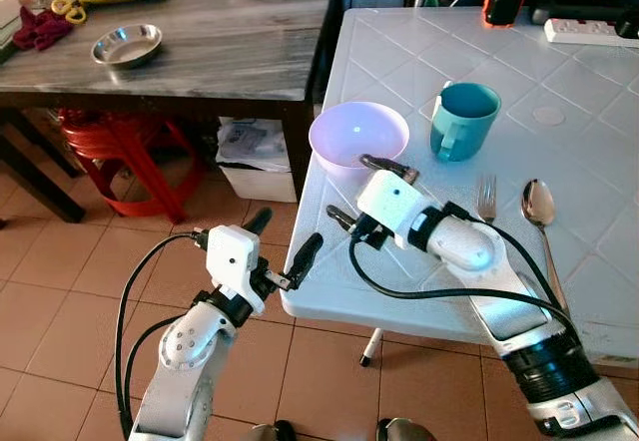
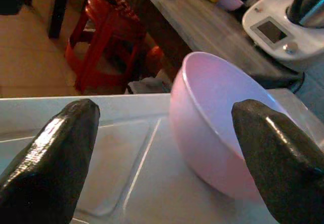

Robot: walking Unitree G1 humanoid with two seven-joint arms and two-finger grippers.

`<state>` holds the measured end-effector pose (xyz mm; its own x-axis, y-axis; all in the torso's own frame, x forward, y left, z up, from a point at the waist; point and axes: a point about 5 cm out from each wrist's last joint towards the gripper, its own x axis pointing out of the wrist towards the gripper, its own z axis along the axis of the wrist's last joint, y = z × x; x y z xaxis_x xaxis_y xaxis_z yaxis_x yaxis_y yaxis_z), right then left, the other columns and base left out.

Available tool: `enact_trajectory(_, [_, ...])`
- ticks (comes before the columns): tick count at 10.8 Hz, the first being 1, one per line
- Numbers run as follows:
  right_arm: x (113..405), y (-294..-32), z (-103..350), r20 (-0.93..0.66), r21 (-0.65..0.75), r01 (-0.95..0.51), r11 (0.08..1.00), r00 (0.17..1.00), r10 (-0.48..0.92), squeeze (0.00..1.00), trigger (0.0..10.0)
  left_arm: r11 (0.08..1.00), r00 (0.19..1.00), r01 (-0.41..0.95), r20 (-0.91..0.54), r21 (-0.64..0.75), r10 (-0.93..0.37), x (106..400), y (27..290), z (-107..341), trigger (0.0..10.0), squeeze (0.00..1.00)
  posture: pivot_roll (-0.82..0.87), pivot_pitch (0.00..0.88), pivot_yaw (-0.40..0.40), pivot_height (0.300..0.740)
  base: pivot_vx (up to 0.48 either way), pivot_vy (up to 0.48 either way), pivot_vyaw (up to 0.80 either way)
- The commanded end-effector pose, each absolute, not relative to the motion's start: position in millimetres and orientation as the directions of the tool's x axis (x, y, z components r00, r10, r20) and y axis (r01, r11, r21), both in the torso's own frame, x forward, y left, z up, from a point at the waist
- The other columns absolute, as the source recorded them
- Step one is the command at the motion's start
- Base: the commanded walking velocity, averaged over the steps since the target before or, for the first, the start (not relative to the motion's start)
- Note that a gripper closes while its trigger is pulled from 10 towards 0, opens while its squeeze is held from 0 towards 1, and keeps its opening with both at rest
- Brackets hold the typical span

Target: Setting the table

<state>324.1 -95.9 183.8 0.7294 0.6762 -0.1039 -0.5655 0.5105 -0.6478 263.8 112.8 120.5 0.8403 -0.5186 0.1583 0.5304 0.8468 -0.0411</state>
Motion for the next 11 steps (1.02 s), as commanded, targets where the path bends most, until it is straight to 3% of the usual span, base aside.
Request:
enact_trajectory(1, [321.8,-86.2,188.0,-0.095,-0.671,-0.572,0.472,0.698,0.710,0.00,10.0,0.854,0.849,0.519,0.142,-0.039,-0.509,261.5,115.7,117.1,10.0,0.00,-0.15,0.183,0.098,0.740,0.000,0.000,0.00])
enact_trajectory(8, [366.7,-105.4,199.8,-0.247,-0.731,-0.584,0.354,0.709,0.661,0.00,10.0,0.850,0.841,0.526,0.164,-0.030,-0.515,261.7,116.3,120.3,10.0,0.00,-0.13,0.213,0.076,0.740,0.000,0.000,0.00])
enact_trajectory(9, [371.8,-106.5,198.0,-0.260,-0.723,-0.591,0.357,0.712,0.652,0.00,9.5,0.852,0.844,0.522,0.165,-0.033,-0.511,259.8,114.9,120.9,10.0,0.00,-0.13,0.215,0.073,0.740,0.000,0.000,0.00])
enact_trajectory(10, [374.4,-107.2,197.4,-0.266,-0.730,-0.589,0.345,0.711,0.650,0.00,5.7,0.853,0.846,0.520,0.164,-0.036,-0.508,258.6,114.2,120.7,10.0,0.00,-0.12,0.215,0.071,0.740,0.000,0.000,0.00])
enact_trajectory(11, [376.7,-108.3,196.7,-0.275,-0.731,-0.591,0.342,0.713,0.645,0.00,0.0,0.855,0.848,0.517,0.162,-0.038,-0.505,258.0,114.3,120.1,10.0,0.00,-0.12,0.217,0.073,0.740,0.000,0.000,0.00])
